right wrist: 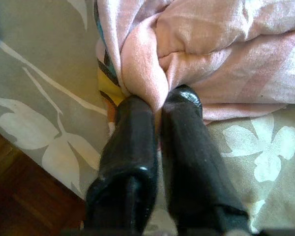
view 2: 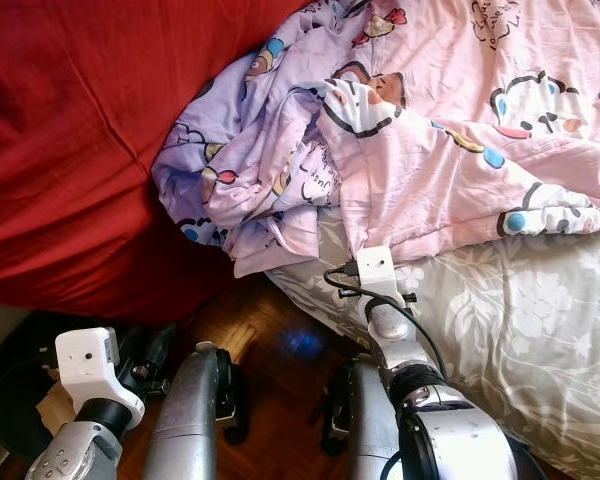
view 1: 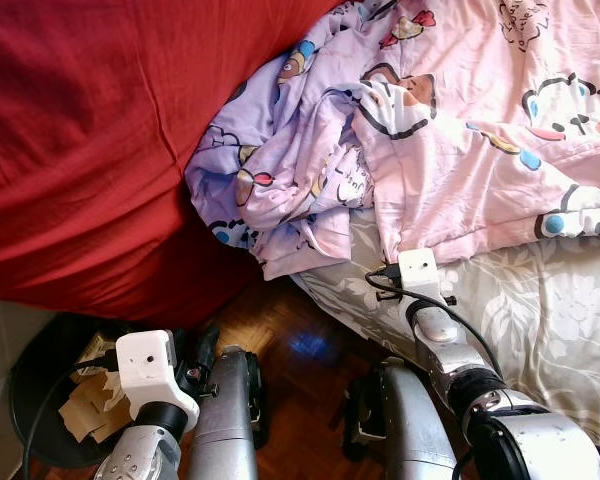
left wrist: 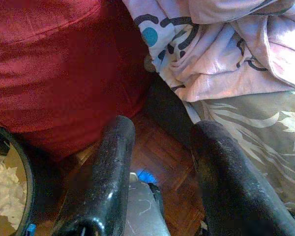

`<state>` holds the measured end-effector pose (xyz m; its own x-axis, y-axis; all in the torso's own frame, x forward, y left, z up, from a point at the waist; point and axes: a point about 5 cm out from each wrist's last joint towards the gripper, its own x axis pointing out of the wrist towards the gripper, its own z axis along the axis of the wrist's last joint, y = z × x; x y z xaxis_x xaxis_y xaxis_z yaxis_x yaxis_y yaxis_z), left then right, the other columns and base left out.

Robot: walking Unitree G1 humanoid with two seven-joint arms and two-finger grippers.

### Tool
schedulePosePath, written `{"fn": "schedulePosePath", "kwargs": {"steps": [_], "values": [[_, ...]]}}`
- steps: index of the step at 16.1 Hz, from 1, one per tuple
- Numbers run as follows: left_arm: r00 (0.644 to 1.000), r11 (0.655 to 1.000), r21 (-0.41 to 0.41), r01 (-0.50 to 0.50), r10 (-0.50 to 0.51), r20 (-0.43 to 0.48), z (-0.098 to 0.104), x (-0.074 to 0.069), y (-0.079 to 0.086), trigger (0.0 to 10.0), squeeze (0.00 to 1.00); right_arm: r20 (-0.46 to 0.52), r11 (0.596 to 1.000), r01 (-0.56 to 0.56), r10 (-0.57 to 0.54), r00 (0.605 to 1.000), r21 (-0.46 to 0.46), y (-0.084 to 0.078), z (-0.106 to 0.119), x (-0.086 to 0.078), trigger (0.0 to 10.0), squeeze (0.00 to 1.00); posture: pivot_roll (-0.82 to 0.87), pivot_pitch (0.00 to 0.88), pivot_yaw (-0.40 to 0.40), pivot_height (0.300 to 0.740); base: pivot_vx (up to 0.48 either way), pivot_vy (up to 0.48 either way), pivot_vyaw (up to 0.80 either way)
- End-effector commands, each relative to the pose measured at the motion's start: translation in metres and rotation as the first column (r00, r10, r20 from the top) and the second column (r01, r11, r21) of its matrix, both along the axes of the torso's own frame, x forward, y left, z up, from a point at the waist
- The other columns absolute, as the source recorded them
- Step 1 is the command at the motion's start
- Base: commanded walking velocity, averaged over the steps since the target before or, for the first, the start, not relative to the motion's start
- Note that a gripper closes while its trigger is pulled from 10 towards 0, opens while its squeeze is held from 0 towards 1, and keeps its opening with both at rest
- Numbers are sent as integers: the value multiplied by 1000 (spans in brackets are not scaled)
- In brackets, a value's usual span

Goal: Clean up the room

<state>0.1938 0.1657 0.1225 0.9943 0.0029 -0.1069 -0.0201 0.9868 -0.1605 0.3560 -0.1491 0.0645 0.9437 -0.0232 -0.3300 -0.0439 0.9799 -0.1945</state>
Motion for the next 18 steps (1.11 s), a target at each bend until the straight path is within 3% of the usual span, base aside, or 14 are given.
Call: {"fn": "schedulePosePath", "kwargs": {"steps": [1, 7, 9, 12, 13, 16, 18], "values": [[999, 1000, -1, -17, 17, -29, -4, -6, 2, 10000, 0, -129, 1000, 5, -5, 992, 2, -1, -32, -22, 0, 0, 272, 594, 17, 641, 0, 0, 0], [999, 999, 9, -33, 33, -35, -19, 6, 6, 10000, 0, -58, 992, 94, -89, 994, 90, -21, -28, -23, 0, 0, 226, 507, -11, 641, 0, 0, 0], [999, 999, 14, -32, 32, -31, -27, 18, 8, 10000, 0, -1, 977, 148, -149, 989, 154, -37, -24, -24, 0, 0, 205, 432, -25, 641, 0, 0, 0], [999, 999, 28, -38, 38, -16, -33, 30, 12, 10000, 0, 80, 974, 157, -172, 982, 165, -51, -19, -29, 0, 0, 171, 352, -38, 641, 0, 0, 0], [999, 999, 30, -42, 42, -3, -35, 37, 14, 10000, 0, 131, 965, 176, -203, 970, 192, -59, -16, -33, 0, 0, 148, 278, -41, 641, 0, 0, 0], [999, 999, 32, -44, 44, 10, -38, 48, 17, 10000, 0, 176, 957, 175, -218, 960, 230, -60, -15, -38, 0, 0, 128, 203, -33, 641, 0, 0, 0], [999, 999, 41, -30, 29, 33, -41, 60, 17, 10000, 0, 226, 956, 130, -193, 955, 265, -51, -13, -45, 0, 0, 101, 135, -21, 641, 0, 0, 0]]}}
